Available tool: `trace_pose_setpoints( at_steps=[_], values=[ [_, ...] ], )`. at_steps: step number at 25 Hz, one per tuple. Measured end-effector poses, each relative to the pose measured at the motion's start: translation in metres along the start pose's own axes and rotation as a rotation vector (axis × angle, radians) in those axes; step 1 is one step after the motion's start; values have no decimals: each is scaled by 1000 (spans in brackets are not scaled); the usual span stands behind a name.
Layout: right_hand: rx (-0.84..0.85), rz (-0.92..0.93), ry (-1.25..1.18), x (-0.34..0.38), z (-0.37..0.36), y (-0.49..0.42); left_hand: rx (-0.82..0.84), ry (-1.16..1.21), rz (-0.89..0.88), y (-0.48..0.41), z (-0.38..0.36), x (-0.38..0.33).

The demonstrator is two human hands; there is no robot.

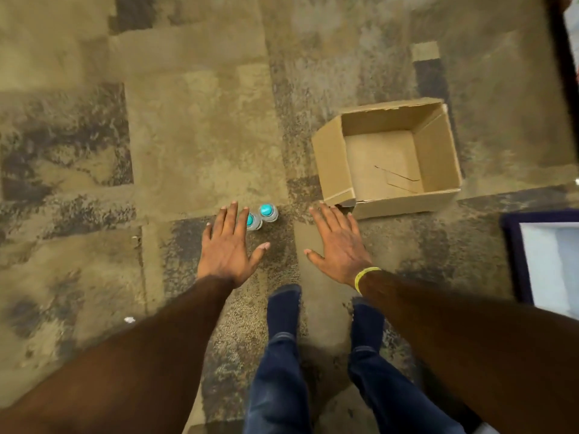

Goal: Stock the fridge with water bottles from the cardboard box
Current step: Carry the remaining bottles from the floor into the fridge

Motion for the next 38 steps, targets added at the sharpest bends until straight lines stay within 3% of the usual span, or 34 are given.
trace_pose_setpoints(
  at_steps=[6, 10, 14, 18, 22, 28, 38],
  values=[
    [12, 137, 49, 41, -51, -94, 110, 208, 168, -65, -89, 33],
    [167, 76, -35, 55, -95, -142, 18, 351, 250, -89, -117, 54],
    [75, 96, -96, 66, -107, -164, -121, 420, 194, -102, -115, 60],
    [27, 98, -192, 55, -90, -159, -97, 422, 101, -104, -101, 51],
    [39, 54, -434, 20, -59, -115, -52, 522, -39, -95, -60, 21],
    [-42, -155, -857, -70, 39, -3, 137, 699, -240, -82, 19, -86],
    [-303, -436, -1000, -244, 139, 184, 372, 500, -708, -57, 102, -383]
  ],
)
Point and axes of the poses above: each hand's wrist, its own y-axis away from the middle knuckle, its own z-axis out of the back of the hand, x = y × z, the point moved 8 cm from there along -y, towards the middle knuckle, and after that the axes turned 5 degrees about -z, right-handed, at the moved point
